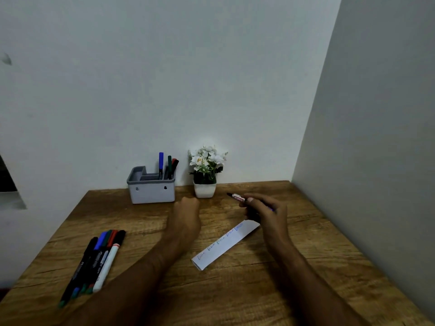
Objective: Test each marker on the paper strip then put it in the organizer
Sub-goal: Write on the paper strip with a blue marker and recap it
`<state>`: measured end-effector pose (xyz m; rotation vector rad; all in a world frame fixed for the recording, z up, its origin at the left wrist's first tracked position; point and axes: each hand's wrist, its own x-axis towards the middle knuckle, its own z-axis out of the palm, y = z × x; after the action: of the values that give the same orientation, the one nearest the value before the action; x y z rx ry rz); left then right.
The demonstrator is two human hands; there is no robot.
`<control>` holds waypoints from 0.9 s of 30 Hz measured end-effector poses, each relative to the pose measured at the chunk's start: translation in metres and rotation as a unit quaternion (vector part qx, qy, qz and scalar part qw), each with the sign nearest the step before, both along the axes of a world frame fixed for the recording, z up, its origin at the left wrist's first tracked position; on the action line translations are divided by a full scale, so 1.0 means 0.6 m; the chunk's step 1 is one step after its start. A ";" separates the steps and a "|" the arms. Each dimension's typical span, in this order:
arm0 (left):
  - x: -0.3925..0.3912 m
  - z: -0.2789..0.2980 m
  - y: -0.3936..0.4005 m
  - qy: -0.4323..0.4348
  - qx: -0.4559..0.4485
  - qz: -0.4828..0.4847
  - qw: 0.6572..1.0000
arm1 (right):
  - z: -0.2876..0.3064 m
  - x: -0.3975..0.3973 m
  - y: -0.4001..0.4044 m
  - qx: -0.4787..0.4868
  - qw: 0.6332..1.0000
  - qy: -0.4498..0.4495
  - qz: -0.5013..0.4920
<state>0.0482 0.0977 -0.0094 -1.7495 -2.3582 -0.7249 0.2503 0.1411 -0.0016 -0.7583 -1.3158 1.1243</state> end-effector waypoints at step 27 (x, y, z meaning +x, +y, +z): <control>0.017 0.072 0.019 -0.726 0.193 0.024 0.659 | -0.005 -0.072 -0.020 0.101 0.988 -0.115 0.002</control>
<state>0.0586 0.1091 0.0335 -0.7746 -2.2860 -3.1721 0.2073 0.1294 -0.0044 -0.7504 -1.6001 0.9079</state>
